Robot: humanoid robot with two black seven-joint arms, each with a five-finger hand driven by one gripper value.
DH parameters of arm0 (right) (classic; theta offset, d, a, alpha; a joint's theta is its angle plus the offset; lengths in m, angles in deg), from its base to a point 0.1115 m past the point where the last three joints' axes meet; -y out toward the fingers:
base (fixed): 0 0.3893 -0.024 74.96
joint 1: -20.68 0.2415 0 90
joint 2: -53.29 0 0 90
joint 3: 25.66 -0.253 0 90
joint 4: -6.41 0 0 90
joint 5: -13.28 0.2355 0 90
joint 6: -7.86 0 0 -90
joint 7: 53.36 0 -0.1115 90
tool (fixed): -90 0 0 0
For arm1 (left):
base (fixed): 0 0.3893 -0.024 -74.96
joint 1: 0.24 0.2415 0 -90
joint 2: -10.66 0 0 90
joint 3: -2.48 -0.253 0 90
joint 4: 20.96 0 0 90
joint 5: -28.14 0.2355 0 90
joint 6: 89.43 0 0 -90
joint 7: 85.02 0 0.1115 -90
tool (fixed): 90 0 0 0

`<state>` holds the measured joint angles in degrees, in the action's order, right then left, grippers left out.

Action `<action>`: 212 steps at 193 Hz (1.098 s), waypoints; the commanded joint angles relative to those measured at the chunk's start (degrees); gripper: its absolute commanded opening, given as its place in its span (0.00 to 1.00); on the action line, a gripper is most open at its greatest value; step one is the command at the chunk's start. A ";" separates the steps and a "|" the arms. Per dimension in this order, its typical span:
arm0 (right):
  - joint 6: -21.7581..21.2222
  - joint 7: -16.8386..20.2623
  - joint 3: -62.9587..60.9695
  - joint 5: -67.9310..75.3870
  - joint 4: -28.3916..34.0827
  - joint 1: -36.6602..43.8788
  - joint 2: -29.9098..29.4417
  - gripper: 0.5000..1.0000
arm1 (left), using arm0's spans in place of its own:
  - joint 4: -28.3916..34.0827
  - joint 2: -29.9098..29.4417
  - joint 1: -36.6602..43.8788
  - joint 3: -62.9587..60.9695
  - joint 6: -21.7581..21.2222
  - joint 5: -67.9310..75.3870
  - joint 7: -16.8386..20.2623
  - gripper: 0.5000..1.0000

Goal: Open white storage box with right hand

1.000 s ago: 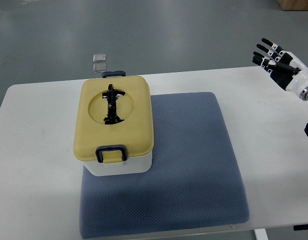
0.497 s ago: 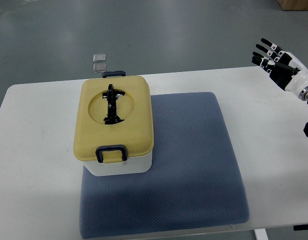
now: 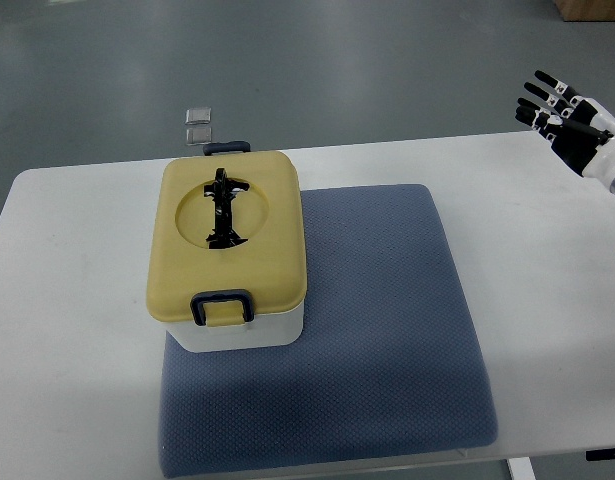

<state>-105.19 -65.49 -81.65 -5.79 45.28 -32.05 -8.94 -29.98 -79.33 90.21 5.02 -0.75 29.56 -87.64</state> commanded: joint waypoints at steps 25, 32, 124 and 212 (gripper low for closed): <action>-0.50 0.00 -0.09 0.00 0.51 0.43 0.88 0.86 | -0.03 0.00 -0.01 0.00 0.00 -0.01 -0.01 1.00; -1.03 -0.17 -0.09 0.00 0.69 0.52 1.06 0.86 | 0.06 0.00 -0.01 0.00 0.00 -0.01 -0.01 1.00; -5.68 -0.70 1.06 -0.26 0.07 2.72 4.66 0.86 | 0.06 0.00 -0.01 0.00 0.00 -0.01 -0.01 1.00; -6.91 -2.37 13.18 -1.32 1.48 14.23 7.03 0.84 | -0.03 0.00 -0.01 0.00 0.00 -0.01 -0.01 1.00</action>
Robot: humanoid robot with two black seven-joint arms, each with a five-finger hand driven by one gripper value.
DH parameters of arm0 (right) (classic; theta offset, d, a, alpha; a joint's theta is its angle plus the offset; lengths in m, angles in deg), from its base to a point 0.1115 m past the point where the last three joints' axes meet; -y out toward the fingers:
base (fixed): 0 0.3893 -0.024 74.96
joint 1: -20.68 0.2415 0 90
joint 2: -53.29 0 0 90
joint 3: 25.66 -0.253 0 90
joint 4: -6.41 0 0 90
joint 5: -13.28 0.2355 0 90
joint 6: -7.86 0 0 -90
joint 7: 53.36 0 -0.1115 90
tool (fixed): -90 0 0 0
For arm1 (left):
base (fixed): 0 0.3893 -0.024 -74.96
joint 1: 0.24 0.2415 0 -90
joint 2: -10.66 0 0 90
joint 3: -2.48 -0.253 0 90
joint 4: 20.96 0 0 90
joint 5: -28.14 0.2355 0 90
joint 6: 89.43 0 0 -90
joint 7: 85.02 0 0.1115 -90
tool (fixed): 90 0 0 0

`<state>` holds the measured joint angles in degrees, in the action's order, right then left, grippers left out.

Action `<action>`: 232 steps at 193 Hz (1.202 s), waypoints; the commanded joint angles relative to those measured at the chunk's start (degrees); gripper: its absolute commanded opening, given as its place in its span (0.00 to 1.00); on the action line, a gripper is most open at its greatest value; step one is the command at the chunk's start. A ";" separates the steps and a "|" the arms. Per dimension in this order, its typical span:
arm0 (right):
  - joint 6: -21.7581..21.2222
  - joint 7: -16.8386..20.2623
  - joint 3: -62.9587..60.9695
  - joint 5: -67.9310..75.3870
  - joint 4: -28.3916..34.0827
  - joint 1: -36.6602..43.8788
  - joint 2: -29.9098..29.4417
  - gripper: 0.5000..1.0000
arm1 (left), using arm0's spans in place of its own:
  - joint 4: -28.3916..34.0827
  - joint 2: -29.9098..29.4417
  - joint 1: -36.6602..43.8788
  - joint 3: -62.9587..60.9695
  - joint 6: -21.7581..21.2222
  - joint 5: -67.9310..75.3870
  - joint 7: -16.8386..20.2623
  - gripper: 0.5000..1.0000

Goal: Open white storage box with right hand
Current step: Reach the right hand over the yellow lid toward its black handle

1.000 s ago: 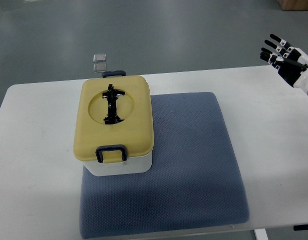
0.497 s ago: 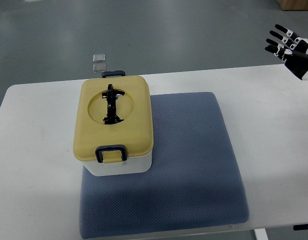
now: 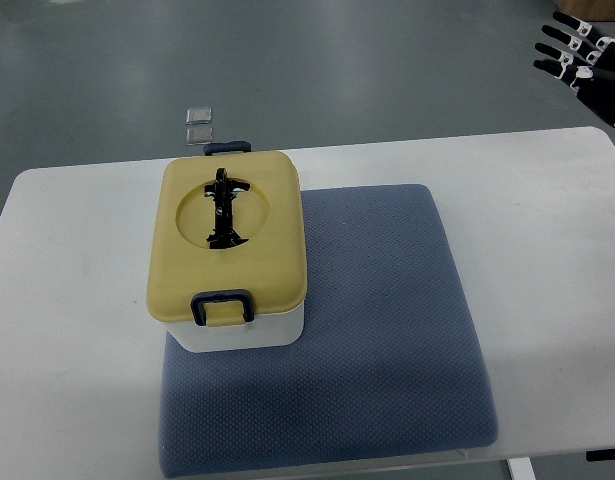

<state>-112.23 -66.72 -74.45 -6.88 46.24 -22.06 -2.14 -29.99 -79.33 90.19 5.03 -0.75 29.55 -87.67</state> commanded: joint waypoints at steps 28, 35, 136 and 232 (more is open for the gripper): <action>0.91 -5.10 15.82 -3.65 4.03 11.80 0.50 0.83 | 0.07 0.00 0.01 0.00 0.00 0.00 0.01 1.00; 1.26 -6.06 17.84 -5.14 5.61 13.65 0.77 0.83 | 0.07 0.00 0.01 0.00 0.00 0.00 0.01 1.00; 20.42 -17.93 38.14 -44.08 28.12 31.14 -0.02 0.81 | -0.02 0.00 0.01 0.00 0.00 0.00 0.01 1.00; 29.48 -17.58 50.01 -57.44 28.03 42.74 -11.27 0.77 | -0.02 0.00 0.01 0.00 0.00 0.00 0.01 1.00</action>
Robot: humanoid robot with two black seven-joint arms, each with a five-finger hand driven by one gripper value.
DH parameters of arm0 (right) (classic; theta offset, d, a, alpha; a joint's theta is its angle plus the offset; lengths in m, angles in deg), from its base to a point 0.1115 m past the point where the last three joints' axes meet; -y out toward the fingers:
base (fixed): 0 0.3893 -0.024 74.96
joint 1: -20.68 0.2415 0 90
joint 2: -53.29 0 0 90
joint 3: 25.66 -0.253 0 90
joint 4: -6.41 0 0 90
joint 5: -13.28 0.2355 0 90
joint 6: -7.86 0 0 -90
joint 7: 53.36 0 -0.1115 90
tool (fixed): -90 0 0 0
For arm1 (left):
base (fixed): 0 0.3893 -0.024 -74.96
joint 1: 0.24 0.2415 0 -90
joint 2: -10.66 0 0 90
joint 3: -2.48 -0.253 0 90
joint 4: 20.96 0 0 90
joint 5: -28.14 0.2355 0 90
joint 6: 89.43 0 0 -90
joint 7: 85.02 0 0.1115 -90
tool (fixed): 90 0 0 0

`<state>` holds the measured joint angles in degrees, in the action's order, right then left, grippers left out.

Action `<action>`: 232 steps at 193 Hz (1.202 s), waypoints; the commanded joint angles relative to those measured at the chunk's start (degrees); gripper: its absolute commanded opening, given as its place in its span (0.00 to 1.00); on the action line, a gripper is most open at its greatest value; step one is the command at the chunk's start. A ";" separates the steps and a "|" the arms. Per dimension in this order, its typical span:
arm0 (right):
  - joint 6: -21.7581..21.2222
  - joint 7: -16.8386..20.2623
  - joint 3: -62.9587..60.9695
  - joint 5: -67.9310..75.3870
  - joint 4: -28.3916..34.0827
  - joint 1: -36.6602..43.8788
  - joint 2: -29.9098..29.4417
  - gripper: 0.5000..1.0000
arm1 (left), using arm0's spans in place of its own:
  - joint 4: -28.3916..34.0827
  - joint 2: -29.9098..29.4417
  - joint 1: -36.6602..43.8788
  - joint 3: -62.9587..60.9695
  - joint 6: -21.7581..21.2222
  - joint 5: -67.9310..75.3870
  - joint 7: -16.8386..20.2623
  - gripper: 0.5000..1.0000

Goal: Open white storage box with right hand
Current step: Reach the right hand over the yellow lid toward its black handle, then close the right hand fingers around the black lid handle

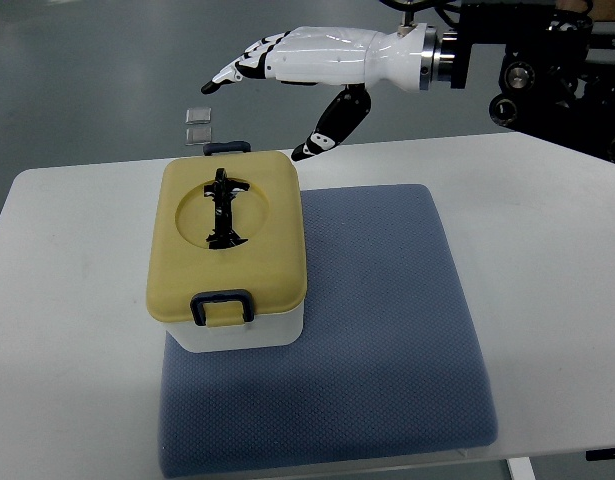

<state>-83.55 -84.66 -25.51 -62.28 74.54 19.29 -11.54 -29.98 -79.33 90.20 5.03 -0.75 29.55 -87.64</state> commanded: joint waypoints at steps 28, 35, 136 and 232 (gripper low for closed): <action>3.52 0.54 3.53 -5.47 -0.80 3.50 -5.12 0.72 | -0.03 0.00 0.00 0.00 0.00 0.00 -0.01 1.00; 4.14 0.54 4.33 -5.47 -0.80 4.03 -5.74 0.70 | -0.03 0.00 0.00 0.00 0.00 0.00 -0.01 1.00; 13.10 0.45 13.20 -11.54 -4.49 5.35 -11.98 0.67 | -0.03 0.00 0.00 0.00 0.00 0.00 -0.01 1.00; 17.59 2.12 17.07 -15.14 -6.69 5.26 -14.00 0.66 | -0.03 0.00 0.00 0.00 0.00 0.00 -0.01 1.00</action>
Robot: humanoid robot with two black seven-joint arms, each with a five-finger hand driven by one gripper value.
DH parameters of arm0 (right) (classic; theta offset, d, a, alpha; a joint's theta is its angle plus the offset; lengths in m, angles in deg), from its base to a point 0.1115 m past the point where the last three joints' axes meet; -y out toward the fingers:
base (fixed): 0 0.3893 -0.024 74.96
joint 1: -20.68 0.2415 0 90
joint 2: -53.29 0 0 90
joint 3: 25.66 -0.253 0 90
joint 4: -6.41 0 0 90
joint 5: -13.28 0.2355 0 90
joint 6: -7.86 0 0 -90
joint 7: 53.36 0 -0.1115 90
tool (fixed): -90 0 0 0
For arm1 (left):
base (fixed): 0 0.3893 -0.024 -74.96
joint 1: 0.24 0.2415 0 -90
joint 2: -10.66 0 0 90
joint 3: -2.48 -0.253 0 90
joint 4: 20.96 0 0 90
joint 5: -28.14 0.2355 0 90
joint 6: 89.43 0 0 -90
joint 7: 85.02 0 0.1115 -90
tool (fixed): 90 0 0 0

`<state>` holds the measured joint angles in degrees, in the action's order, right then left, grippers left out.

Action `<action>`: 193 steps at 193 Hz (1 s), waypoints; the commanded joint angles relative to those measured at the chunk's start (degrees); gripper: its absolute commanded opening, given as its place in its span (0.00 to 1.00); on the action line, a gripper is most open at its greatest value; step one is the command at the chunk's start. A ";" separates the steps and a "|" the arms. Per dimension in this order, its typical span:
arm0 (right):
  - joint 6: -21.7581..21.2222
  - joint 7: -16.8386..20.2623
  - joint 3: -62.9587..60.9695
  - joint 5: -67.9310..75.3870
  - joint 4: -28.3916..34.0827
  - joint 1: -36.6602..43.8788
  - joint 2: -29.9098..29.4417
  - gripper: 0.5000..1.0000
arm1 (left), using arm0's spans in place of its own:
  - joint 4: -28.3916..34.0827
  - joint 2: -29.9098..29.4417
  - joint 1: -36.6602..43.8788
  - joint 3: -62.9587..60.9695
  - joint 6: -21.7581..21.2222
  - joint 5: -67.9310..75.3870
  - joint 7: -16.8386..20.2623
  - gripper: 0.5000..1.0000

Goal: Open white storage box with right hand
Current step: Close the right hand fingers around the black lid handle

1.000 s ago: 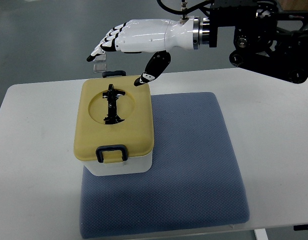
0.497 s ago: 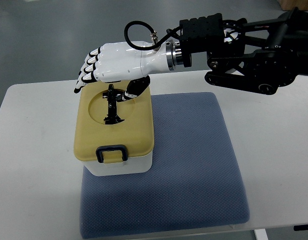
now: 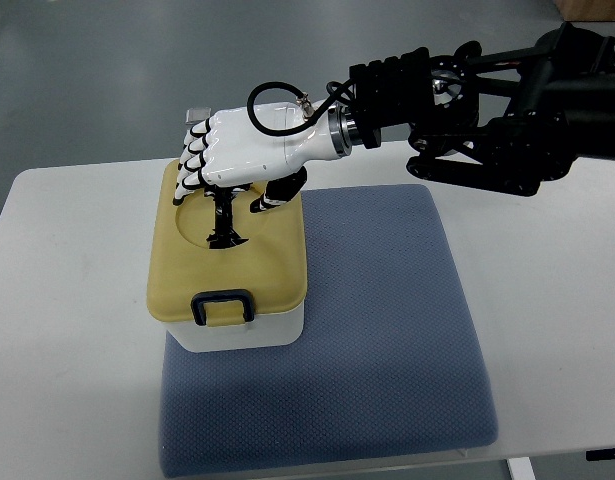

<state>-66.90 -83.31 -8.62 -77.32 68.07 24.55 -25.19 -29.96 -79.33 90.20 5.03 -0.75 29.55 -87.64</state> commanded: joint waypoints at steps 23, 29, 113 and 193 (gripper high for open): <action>2.34 1.21 0.27 -0.54 -1.18 0.00 -1.41 0.63 | -0.05 0.00 0.00 0.00 0.00 0.00 -0.01 1.00; 2.43 1.21 0.27 -0.89 -1.27 0.00 -1.59 0.63 | -0.05 0.00 0.00 0.00 0.00 0.00 -0.01 1.00; 2.60 2.44 0.27 -3.00 -1.45 -0.09 -2.99 0.49 | 0.03 0.00 0.00 0.00 0.00 0.00 -0.01 1.00; 2.60 2.35 1.59 -3.61 -3.29 -0.09 -2.91 0.38 | -0.05 0.00 0.00 0.00 0.00 0.00 -0.01 1.00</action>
<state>-64.30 -80.87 -7.16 -80.60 65.25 24.44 -28.18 -29.98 -79.34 90.20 5.03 -0.75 29.55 -87.67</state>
